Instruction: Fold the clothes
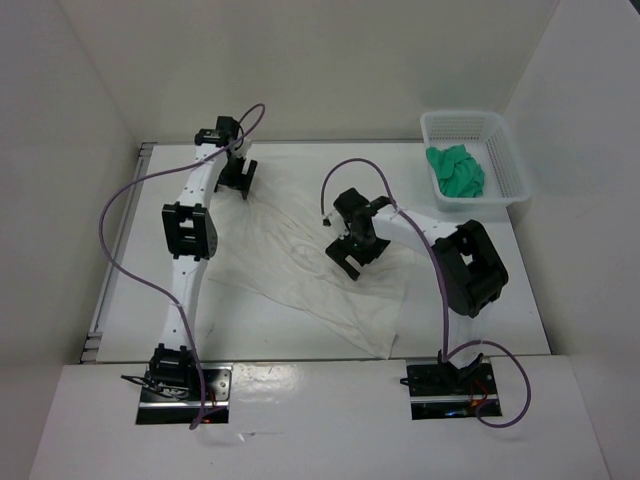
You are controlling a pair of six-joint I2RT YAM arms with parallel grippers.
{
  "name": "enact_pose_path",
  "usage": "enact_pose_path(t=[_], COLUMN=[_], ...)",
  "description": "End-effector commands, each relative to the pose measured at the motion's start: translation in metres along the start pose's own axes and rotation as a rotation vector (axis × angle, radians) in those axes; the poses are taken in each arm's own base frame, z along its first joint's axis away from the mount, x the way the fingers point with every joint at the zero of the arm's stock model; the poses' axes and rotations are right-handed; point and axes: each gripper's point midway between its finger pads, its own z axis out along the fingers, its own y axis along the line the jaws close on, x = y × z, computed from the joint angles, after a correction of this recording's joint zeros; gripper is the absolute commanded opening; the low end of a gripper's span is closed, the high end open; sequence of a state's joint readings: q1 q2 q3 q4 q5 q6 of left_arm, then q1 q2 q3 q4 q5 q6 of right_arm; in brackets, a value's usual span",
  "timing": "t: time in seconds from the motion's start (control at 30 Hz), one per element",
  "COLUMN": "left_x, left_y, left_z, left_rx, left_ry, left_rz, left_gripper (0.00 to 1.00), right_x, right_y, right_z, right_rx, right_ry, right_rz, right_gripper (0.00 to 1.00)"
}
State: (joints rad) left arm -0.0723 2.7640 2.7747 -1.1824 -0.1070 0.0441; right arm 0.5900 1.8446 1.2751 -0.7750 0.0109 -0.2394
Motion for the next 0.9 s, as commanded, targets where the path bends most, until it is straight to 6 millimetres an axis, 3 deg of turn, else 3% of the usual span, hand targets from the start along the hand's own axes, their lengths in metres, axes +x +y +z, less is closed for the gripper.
enact_pose_path(t=[0.0,0.27,0.4,0.67,0.87], left_x=[0.030,0.031,0.024,0.020,0.018], left_y=[-0.029,-0.041,-0.051,-0.092,-0.097], left_z=[0.061,0.069,0.067,0.065,0.065], left_rx=[-0.021,-0.006,-0.002,0.019,0.021], left_ry=[0.108,0.108,0.083,0.064,0.054], left_rz=[0.037,0.063,0.089,0.169,0.177], left_gripper=[0.97,0.97,0.97,0.97,0.97], right_x=[0.003,0.000,0.003,0.006,0.005], right_y=[0.010,0.022,0.038,0.067,0.086], right_z=[-0.005,-0.001,0.004,0.014,0.023], right_rx=[-0.032,-0.069,-0.103,-0.142,-0.171], right_ry=[0.005,0.009,0.035,0.076,0.097], right_rz=[0.001,-0.016,-0.048,-0.131,-0.173], right_gripper=[0.99,0.99,0.99,0.99,0.99])
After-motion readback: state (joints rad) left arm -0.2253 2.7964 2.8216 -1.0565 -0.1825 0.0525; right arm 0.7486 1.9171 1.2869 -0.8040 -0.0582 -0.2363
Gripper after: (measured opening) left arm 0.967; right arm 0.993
